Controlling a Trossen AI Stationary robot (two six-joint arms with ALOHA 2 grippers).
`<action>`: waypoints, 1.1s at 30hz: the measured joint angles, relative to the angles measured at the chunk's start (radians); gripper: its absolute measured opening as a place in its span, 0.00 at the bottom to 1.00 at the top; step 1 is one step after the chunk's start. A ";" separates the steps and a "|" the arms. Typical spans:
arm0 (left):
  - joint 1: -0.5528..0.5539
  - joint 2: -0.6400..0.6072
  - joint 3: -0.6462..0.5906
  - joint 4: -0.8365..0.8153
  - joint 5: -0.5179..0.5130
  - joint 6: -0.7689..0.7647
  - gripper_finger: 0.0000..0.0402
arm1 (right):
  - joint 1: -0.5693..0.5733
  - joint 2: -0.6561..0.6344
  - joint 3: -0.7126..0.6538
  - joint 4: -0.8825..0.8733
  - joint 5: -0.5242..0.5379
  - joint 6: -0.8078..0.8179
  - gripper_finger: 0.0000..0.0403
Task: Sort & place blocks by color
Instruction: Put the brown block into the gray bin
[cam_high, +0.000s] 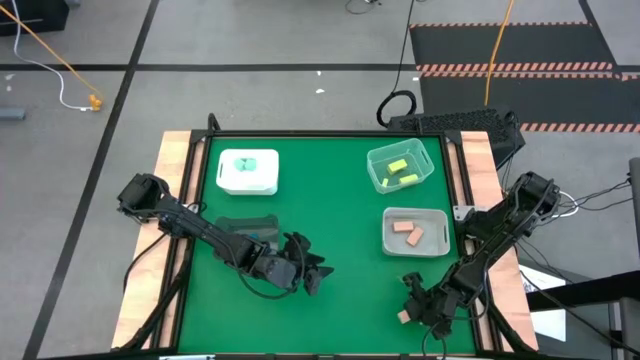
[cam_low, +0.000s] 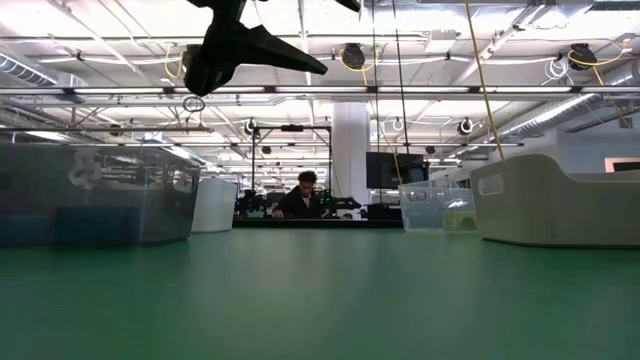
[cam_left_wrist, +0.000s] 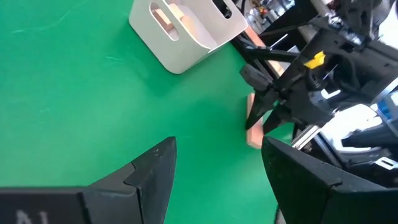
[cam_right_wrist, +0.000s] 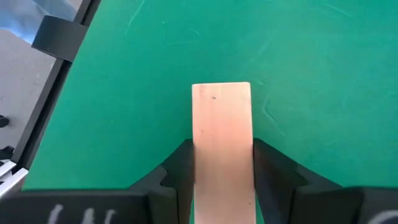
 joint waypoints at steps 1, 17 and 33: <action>0.000 0.000 0.000 0.006 0.000 -0.011 0.59 | 0.000 0.000 -0.001 0.011 0.000 0.001 0.28; 0.009 0.000 0.000 0.247 0.000 -0.011 0.59 | -0.034 -0.268 -0.003 0.062 0.214 -0.056 0.28; 0.074 0.000 0.000 0.577 0.000 0.430 0.59 | -0.123 -0.576 -0.003 0.259 0.912 -0.492 0.28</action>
